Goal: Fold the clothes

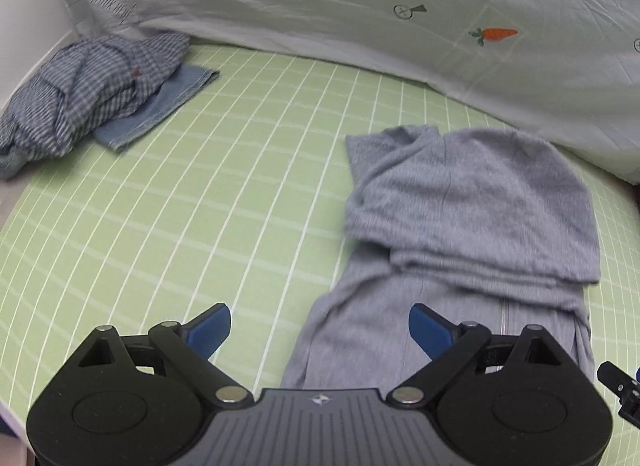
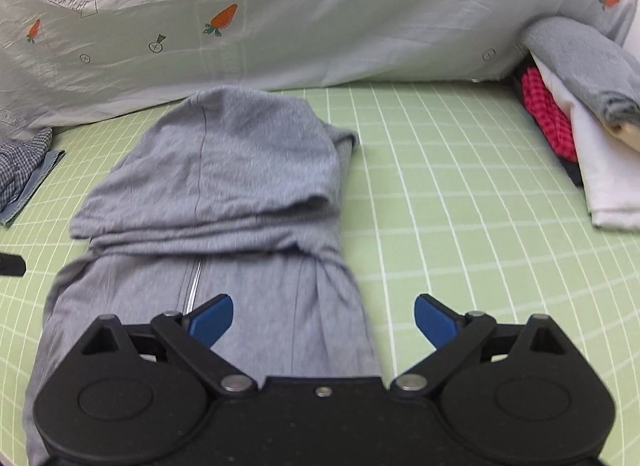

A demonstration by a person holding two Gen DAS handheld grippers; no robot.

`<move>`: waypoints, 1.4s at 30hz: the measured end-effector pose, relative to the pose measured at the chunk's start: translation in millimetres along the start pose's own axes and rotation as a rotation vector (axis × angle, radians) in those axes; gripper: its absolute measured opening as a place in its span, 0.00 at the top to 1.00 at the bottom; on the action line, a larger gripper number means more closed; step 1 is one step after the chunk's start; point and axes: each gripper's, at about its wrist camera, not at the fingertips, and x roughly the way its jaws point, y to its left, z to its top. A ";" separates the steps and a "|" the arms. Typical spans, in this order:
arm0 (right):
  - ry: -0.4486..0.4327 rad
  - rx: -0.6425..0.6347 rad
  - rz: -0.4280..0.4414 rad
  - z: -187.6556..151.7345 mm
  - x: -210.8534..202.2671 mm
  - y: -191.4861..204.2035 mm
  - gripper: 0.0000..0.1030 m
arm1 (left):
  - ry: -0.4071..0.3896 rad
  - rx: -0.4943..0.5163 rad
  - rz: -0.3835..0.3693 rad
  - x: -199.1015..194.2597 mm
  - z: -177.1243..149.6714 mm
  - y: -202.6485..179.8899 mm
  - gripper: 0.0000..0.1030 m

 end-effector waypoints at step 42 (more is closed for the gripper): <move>-0.057 -0.035 0.213 -12.1 -60.2 8.8 0.91 | -0.050 -0.061 -0.330 -48.4 -14.3 2.1 0.88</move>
